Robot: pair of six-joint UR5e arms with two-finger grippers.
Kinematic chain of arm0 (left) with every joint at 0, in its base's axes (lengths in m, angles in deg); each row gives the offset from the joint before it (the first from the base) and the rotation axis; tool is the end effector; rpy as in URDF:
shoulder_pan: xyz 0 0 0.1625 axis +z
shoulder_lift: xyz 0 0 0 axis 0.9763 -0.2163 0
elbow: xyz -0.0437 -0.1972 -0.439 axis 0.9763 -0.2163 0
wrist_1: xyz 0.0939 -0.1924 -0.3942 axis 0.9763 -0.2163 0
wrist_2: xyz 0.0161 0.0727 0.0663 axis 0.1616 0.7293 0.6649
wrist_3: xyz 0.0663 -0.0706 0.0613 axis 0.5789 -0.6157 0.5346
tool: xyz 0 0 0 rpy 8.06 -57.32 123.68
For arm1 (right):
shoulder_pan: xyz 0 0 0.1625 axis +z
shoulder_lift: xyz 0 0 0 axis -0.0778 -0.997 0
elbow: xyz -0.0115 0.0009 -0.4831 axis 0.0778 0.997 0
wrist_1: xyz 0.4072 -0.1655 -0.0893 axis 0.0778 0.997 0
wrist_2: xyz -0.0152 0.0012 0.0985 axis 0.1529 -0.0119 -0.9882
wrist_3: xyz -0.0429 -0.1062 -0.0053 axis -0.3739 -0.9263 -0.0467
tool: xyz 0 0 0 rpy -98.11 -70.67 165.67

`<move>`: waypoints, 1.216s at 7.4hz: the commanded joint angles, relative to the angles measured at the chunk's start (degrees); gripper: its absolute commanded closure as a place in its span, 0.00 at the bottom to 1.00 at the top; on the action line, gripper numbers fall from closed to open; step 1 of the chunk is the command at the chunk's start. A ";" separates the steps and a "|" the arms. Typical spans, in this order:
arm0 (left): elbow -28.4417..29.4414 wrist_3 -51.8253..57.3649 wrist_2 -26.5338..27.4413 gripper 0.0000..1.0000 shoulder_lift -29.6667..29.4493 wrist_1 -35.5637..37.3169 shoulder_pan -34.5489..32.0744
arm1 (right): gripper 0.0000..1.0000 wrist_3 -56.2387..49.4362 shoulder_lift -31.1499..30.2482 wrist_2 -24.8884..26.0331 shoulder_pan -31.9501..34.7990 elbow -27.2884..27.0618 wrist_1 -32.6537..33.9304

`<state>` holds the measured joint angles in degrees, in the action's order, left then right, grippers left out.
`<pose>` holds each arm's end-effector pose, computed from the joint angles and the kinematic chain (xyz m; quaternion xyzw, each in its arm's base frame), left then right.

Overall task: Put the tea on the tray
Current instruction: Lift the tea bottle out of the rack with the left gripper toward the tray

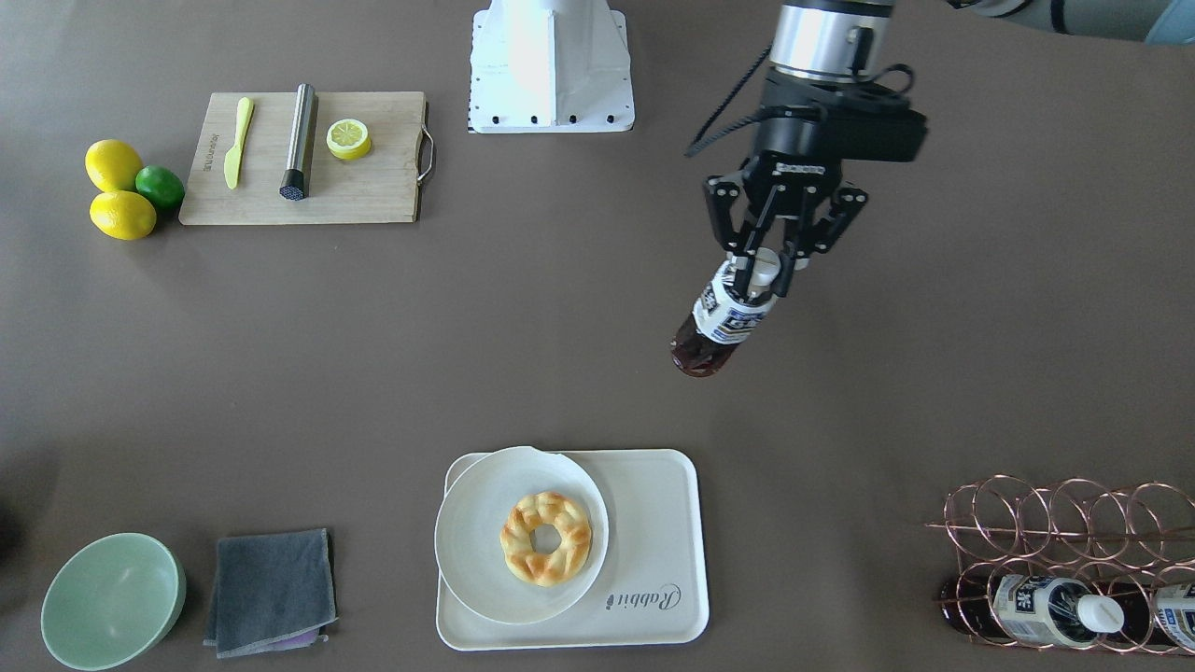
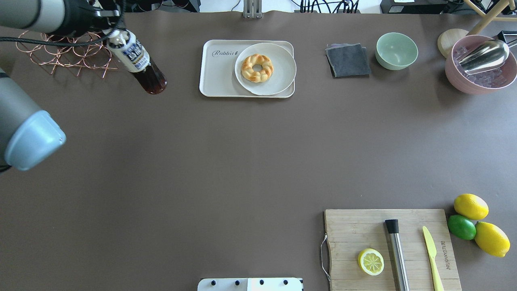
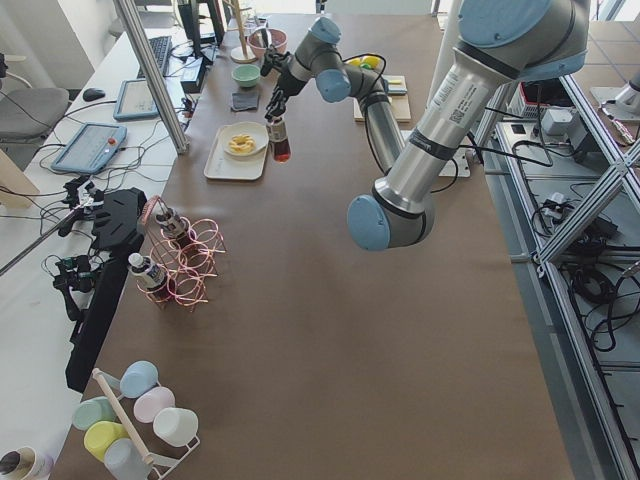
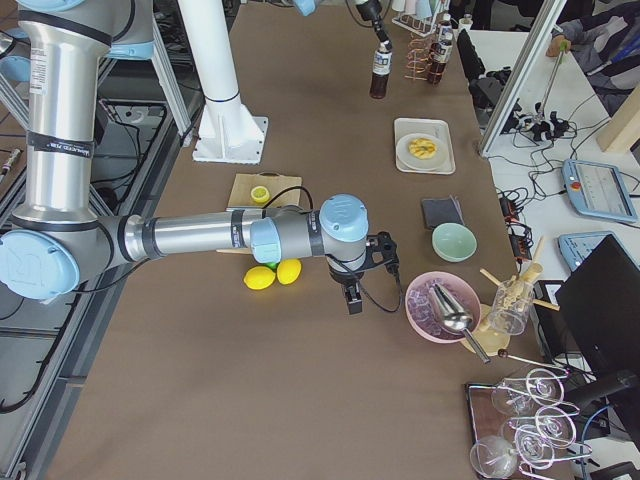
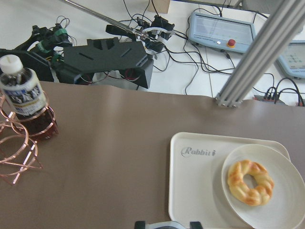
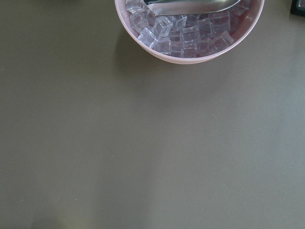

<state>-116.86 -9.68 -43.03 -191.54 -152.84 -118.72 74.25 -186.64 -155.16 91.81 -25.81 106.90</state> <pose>0.3919 -0.5237 0.1482 0.2731 0.4149 -0.1406 0.8564 0.0270 -0.4722 0.6448 0.0966 -0.3985 -0.0997 0.9066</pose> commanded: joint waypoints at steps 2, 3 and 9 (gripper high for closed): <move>3.45 -4.05 16.05 1.00 -6.01 3.85 15.81 | 0.00 -0.09 -0.17 -0.02 -0.42 0.19 -1.58; 3.73 -4.05 16.05 1.00 -6.11 3.77 16.51 | 0.00 -0.09 -0.43 -0.02 -0.51 0.19 -1.58; 4.61 -5.46 20.88 1.00 -5.58 3.77 22.22 | 0.00 -0.35 -1.23 0.42 -1.04 0.37 -1.94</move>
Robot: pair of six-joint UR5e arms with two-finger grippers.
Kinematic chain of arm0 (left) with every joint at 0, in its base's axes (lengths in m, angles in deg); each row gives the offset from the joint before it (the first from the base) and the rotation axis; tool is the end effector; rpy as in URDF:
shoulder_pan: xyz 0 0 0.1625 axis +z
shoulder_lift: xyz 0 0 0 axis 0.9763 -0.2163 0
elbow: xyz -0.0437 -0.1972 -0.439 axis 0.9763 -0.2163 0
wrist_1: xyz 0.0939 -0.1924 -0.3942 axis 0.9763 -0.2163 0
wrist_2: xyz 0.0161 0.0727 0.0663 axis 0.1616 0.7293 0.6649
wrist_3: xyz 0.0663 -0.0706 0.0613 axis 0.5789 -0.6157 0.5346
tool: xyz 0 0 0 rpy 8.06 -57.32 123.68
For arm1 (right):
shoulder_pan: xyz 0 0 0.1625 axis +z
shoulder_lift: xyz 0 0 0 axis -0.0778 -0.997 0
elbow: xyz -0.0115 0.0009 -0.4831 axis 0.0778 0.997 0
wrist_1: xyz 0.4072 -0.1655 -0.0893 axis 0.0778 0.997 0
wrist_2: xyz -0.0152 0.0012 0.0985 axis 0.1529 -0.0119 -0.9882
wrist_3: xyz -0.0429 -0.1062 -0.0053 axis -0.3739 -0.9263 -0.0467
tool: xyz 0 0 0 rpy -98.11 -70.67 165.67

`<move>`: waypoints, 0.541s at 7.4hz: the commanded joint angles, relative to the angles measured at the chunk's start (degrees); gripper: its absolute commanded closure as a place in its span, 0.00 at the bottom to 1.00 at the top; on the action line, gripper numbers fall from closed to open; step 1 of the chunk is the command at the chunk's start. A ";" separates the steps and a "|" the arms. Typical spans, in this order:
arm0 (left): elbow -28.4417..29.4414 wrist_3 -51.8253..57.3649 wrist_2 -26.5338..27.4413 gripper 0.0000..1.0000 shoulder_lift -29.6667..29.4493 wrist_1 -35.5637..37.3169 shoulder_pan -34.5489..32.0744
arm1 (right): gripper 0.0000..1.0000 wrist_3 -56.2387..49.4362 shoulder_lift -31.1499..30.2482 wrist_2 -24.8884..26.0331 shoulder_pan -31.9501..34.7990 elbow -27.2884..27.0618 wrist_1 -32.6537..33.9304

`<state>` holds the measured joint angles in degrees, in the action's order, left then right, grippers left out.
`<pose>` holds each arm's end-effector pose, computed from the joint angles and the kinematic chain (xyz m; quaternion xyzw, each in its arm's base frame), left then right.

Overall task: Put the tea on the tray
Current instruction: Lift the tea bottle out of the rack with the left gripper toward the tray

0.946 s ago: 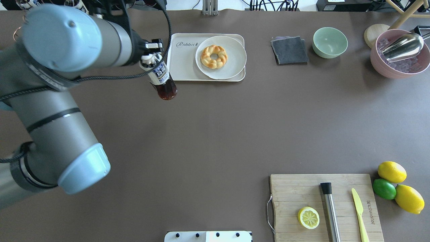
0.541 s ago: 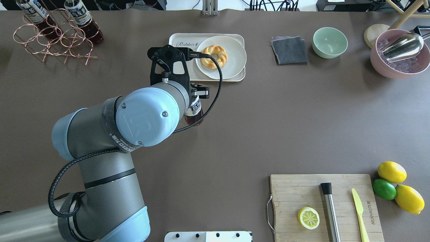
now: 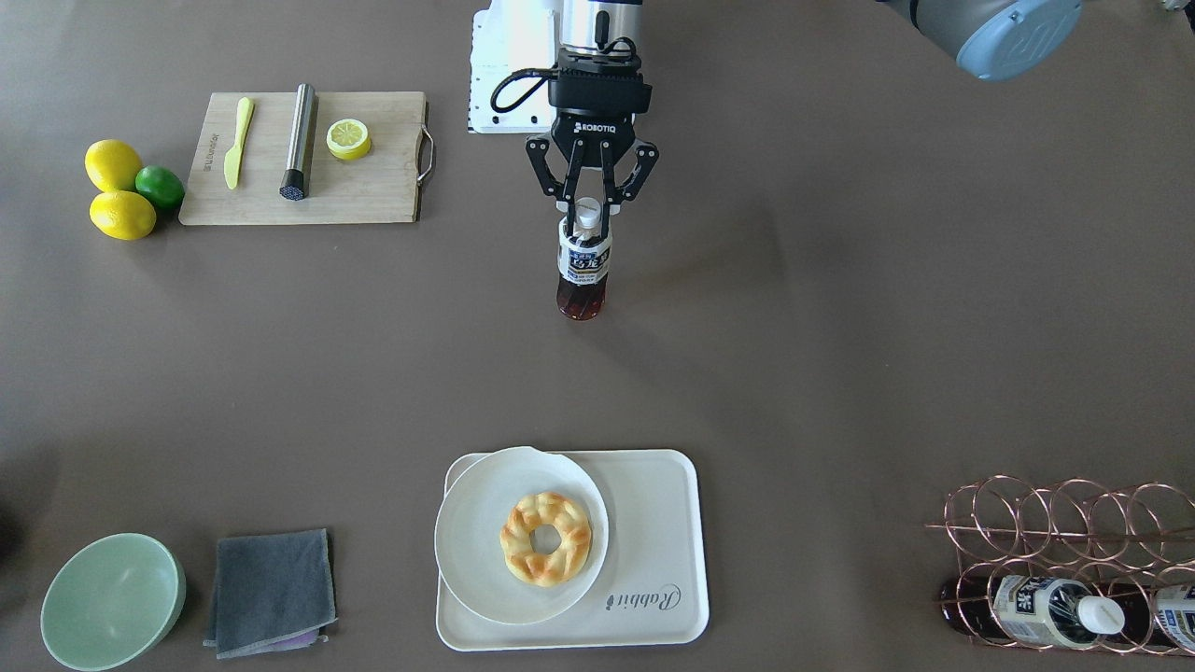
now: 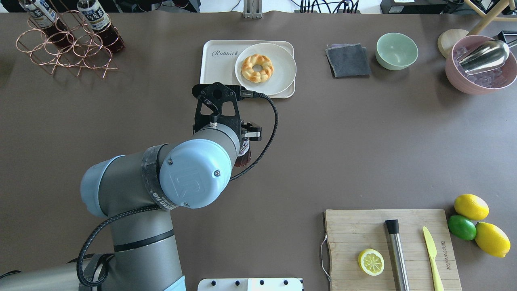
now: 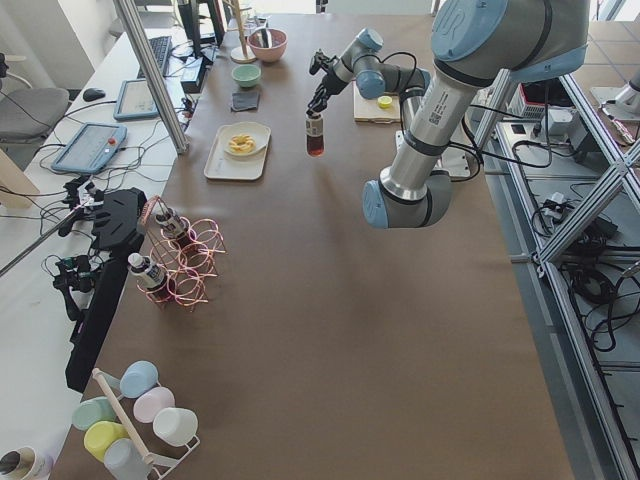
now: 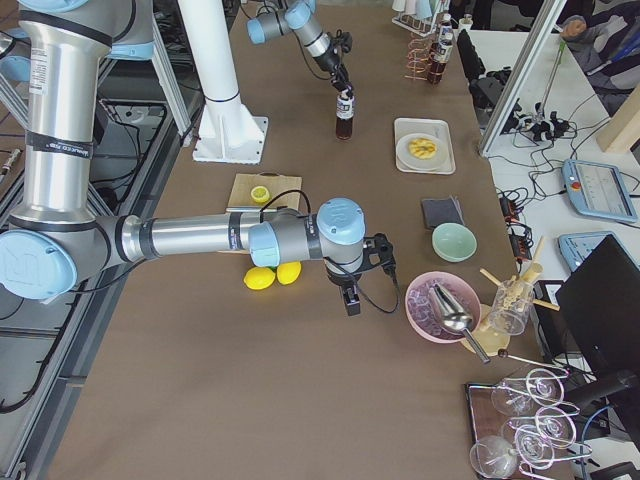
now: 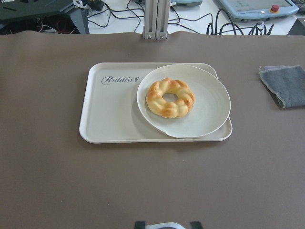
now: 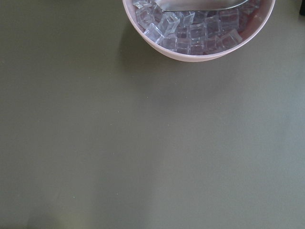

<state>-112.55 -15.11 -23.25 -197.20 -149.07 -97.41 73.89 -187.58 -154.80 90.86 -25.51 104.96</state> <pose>0.5637 -0.3896 0.1156 0.3039 0.3930 -0.1027 0.8618 0.0201 -0.4666 0.6520 0.1002 -0.3958 -0.1122 0.9059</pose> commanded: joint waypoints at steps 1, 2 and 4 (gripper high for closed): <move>0.13 -0.02 1.11 1.00 0.08 0.00 0.92 | 0.00 0.00 -0.28 0.06 -0.17 0.07 0.01; 0.13 -0.02 1.11 1.00 0.08 -0.09 1.01 | 0.00 0.00 -0.28 0.06 -0.18 0.07 0.01; 0.22 -0.02 1.11 0.96 0.26 -0.09 1.54 | 0.00 0.00 -0.02 0.49 -0.35 0.42 0.01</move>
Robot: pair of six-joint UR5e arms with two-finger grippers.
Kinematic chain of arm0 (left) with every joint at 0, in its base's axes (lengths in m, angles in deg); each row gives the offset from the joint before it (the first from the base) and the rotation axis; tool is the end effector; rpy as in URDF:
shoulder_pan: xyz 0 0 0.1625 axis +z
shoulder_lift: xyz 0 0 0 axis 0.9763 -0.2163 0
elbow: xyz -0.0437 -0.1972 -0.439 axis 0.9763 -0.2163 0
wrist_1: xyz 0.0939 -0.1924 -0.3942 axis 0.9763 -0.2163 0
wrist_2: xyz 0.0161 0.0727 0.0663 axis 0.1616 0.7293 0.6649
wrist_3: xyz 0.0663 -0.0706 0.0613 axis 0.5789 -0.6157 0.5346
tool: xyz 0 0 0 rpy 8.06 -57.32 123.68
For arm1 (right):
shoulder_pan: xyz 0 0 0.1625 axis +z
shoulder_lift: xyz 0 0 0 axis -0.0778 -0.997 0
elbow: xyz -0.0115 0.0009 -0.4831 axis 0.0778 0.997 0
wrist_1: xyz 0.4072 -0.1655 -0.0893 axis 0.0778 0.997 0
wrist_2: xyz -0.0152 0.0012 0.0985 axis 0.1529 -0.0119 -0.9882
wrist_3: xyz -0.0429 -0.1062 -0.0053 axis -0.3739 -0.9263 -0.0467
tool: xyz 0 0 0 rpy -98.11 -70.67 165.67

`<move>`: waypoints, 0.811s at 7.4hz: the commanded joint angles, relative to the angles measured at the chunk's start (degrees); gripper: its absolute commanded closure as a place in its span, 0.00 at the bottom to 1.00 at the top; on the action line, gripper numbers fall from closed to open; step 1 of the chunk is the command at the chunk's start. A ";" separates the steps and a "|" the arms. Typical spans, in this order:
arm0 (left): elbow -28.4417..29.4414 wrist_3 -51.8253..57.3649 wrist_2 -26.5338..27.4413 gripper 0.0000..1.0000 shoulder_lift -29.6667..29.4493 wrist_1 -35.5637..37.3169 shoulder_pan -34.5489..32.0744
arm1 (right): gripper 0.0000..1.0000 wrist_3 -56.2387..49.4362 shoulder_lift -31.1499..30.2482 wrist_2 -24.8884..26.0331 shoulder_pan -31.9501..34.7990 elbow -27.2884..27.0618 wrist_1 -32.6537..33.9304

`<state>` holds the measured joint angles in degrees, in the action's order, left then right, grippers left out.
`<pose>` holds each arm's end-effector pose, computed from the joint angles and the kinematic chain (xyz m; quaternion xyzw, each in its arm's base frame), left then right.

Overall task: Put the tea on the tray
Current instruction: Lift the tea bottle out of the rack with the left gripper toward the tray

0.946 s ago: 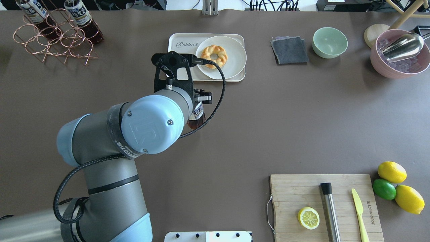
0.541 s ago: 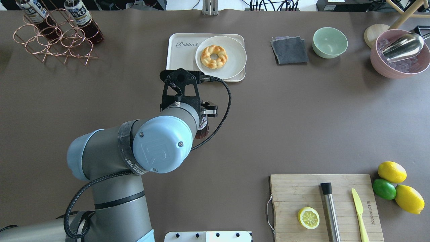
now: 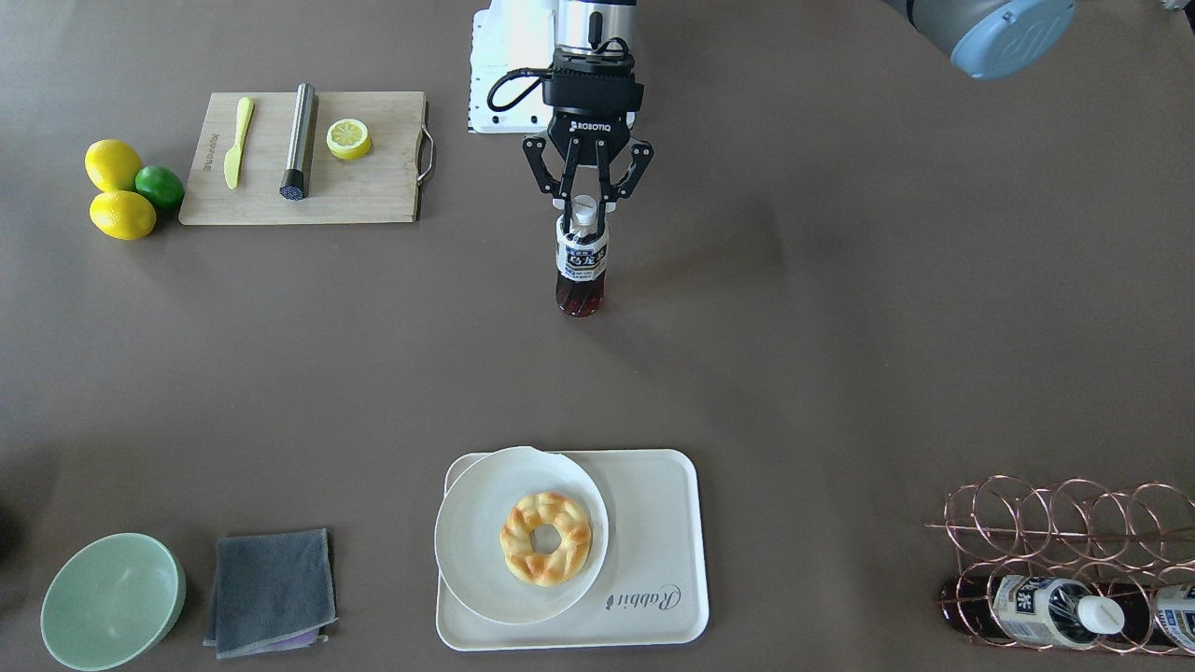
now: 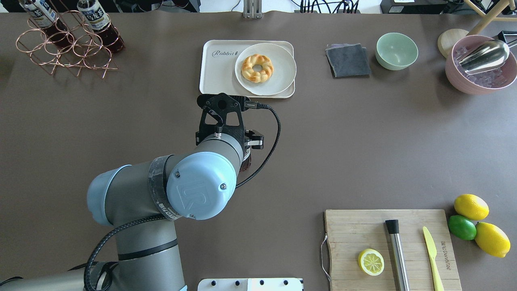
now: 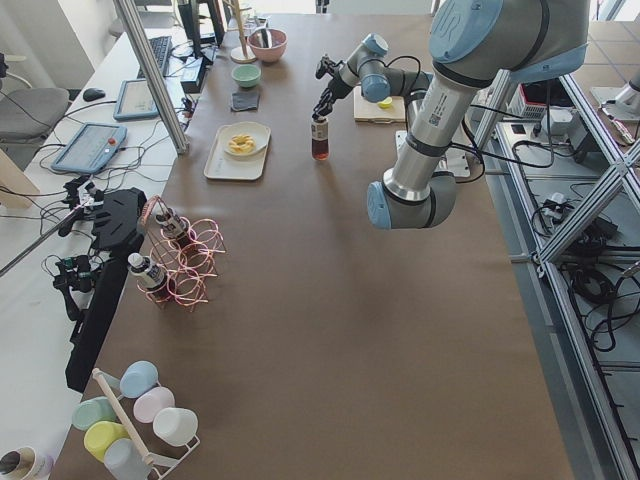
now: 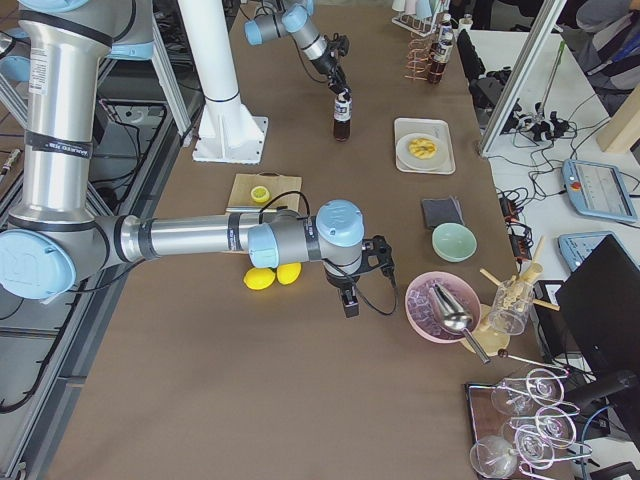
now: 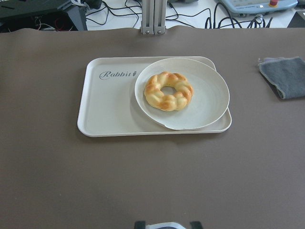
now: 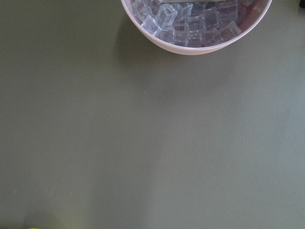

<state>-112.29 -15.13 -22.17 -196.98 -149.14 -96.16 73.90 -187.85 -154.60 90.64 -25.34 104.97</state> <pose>0.5727 -0.3795 0.1191 0.3063 0.3900 -0.0973 0.8629 0.0187 -0.4644 0.6561 0.0959 -0.3946 -0.1122 0.9069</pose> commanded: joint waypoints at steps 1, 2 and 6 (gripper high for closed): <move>-0.13 0.00 0.02 0.61 0.12 -0.02 0.37 | 0.00 0.00 0.60 0.38 -0.39 0.24 -0.08; -0.22 0.00 0.02 0.23 0.12 0.06 0.37 | 0.00 0.09 0.77 0.38 -0.57 0.16 -0.09; -4.68 0.43 -0.06 0.03 1.00 0.24 -0.24 | 0.00 20.30 4.81 0.20 -8.88 -4.82 -6.56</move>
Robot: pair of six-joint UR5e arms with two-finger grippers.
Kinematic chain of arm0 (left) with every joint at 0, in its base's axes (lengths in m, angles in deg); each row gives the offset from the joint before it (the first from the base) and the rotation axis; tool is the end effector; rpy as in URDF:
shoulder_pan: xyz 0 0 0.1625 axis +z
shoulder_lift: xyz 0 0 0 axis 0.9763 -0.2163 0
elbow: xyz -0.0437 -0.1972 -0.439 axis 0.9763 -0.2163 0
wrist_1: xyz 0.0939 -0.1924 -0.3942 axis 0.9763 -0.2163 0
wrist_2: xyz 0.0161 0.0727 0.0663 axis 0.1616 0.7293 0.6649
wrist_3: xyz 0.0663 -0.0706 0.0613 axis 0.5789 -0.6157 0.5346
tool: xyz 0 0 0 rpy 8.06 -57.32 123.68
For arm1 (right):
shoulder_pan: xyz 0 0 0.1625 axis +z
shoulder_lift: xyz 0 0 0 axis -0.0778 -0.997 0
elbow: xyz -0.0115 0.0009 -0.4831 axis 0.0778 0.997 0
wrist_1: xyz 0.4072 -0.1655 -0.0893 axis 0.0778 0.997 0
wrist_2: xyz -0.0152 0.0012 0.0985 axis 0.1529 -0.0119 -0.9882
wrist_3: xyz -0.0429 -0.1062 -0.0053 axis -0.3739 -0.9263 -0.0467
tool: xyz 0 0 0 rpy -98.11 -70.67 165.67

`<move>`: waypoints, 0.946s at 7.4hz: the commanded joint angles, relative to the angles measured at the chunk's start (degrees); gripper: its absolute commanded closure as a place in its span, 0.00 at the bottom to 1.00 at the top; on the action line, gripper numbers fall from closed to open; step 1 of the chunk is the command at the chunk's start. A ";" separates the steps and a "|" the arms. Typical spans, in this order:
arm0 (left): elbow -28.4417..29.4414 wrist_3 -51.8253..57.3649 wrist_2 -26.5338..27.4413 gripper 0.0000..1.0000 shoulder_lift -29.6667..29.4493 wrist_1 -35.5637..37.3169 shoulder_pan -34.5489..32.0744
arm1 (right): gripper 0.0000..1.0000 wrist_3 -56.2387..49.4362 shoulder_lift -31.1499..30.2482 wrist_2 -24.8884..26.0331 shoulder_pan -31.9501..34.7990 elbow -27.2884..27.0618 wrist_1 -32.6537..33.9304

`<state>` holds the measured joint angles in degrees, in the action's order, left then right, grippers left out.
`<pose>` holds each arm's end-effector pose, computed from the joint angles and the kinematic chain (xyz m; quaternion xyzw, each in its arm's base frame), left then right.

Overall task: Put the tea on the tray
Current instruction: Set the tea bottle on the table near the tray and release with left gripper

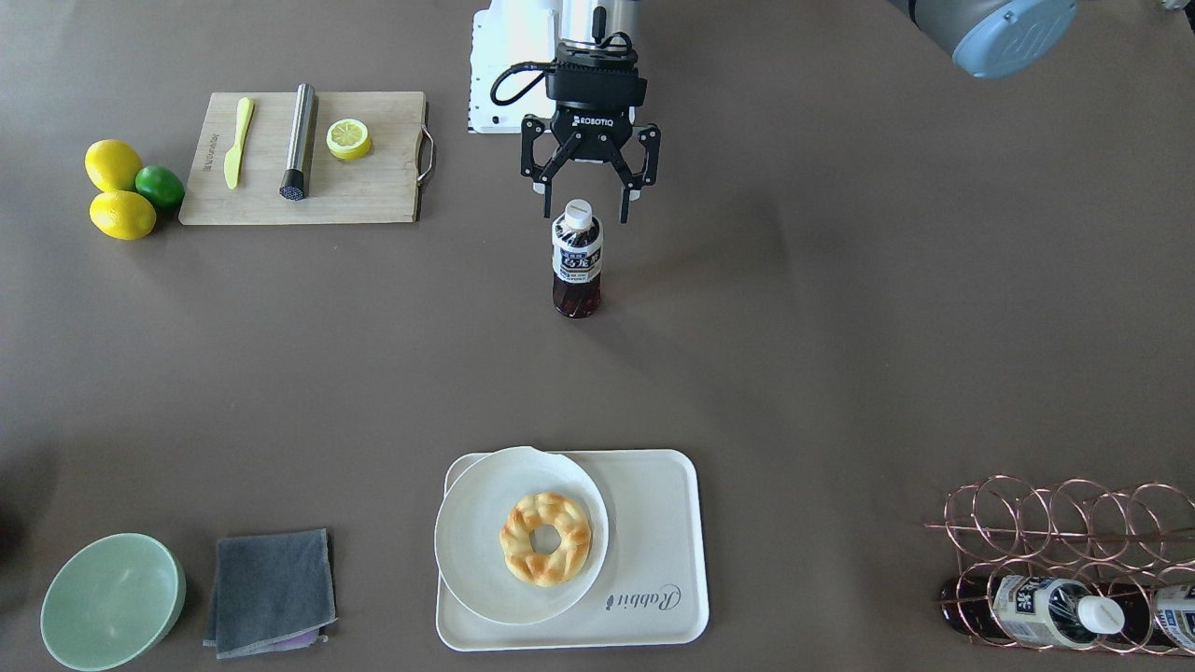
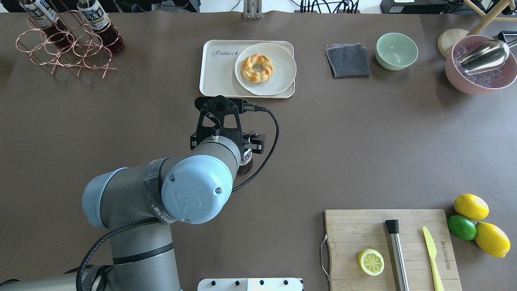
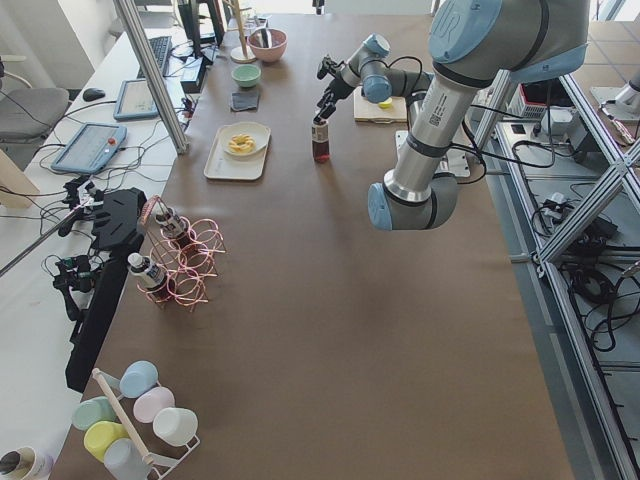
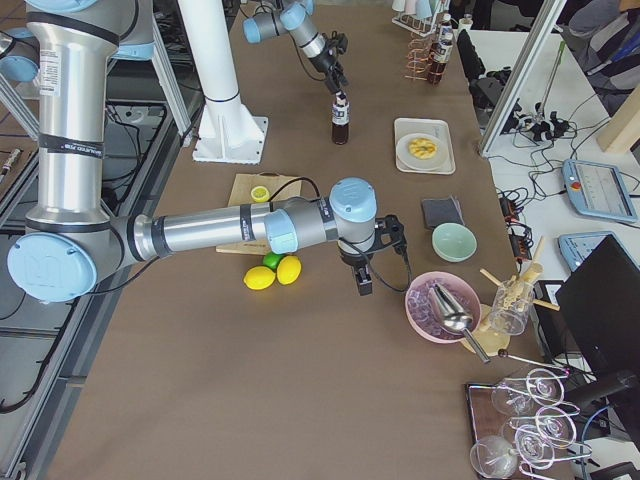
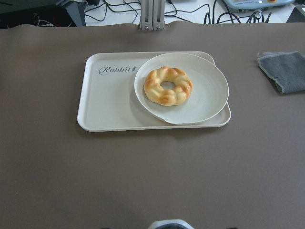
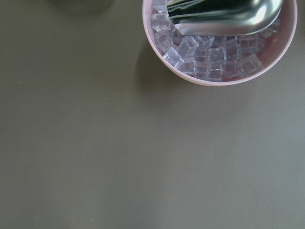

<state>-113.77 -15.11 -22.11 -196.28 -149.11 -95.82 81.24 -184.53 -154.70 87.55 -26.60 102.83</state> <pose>0.5654 -0.3731 0.1184 0.3068 0.3962 -0.0959 0.8600 -0.0100 -0.4935 0.6121 0.1130 -0.4036 -0.1015 0.9022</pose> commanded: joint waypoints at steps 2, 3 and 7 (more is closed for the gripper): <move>-6.81 6.08 -4.48 0.03 4.94 0.12 -5.47 | 0.00 32.56 9.80 0.57 -14.57 -6.04 -4.72; -7.87 9.53 -10.69 0.03 8.01 0.03 -10.38 | 0.00 40.04 13.85 0.92 -17.14 -7.09 -4.45; -4.22 31.20 -32.05 0.03 24.95 -16.60 -31.46 | 0.00 70.30 32.56 10.30 -34.53 -8.24 2.88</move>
<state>-121.01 6.00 -44.34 -179.08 -156.07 -117.69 140.68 -159.99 -148.79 60.10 -34.07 99.91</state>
